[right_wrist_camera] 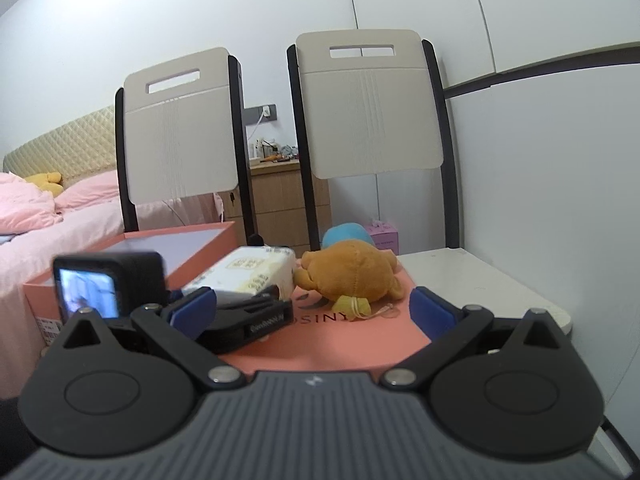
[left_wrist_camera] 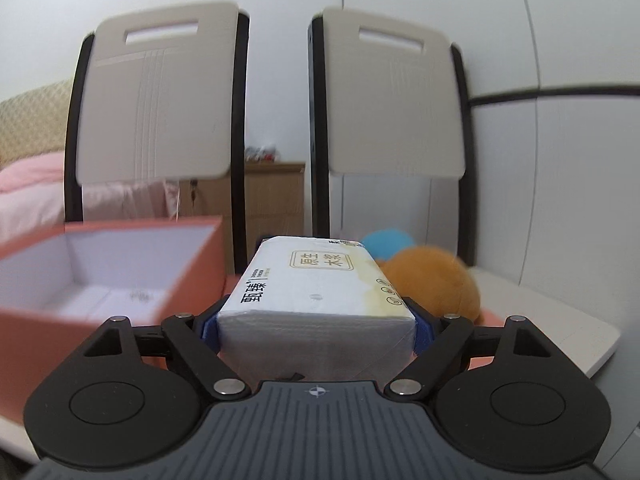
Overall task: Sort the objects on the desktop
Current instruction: 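Carry the tissue pack with the left gripper over the open pink box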
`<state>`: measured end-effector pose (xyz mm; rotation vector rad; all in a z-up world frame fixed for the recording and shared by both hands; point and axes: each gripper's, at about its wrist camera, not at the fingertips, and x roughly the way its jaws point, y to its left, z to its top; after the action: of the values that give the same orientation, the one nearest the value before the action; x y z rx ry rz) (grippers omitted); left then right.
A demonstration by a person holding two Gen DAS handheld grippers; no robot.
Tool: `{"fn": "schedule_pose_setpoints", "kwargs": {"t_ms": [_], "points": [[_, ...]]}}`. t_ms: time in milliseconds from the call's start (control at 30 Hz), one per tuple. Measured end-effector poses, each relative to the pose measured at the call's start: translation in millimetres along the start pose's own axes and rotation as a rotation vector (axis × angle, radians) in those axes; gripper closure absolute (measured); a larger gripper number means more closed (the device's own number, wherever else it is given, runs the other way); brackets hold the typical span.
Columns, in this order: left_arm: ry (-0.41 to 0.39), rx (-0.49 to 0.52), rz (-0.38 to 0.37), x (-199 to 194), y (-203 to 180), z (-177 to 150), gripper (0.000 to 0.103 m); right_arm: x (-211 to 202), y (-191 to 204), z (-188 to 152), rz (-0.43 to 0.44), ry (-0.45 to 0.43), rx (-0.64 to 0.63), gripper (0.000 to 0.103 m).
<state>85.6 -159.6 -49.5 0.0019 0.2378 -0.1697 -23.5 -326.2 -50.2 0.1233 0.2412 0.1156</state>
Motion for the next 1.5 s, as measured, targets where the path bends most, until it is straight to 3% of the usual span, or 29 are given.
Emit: {"fn": "schedule_pose_setpoints", "kwargs": {"t_ms": [167,333,567,733,867,1000,1300,1500], "points": [[-0.042,-0.021,-0.048,-22.2,27.4,28.7,0.016,7.0,-4.9,4.0,-0.042,-0.016,0.054,0.000],[-0.094,-0.029,-0.027,-34.3,60.6,55.8,0.016,22.6,6.4,4.2,-0.036,0.009,0.057,0.000],[-0.099,-0.045,0.153,-7.1,136.9,92.1,0.016,49.6,34.6,1.8,0.031,0.057,0.043,0.000],[-0.030,-0.070,0.318,34.4,195.9,101.6,0.016,68.9,50.0,0.0,0.049,0.085,0.031,0.000],[0.042,-0.081,0.379,61.0,230.3,104.2,0.016,83.0,58.6,-1.4,0.066,0.113,0.038,0.000],[0.076,-0.117,0.373,66.0,250.8,92.9,0.016,93.1,65.1,-2.6,0.086,0.126,0.031,0.000],[0.084,-0.092,0.359,65.8,255.4,87.2,0.015,102.1,71.4,-4.1,0.123,0.127,0.055,0.000],[0.047,-0.076,0.343,58.6,250.2,83.9,0.005,101.1,74.4,-4.5,0.140,0.124,0.049,0.000]]}}
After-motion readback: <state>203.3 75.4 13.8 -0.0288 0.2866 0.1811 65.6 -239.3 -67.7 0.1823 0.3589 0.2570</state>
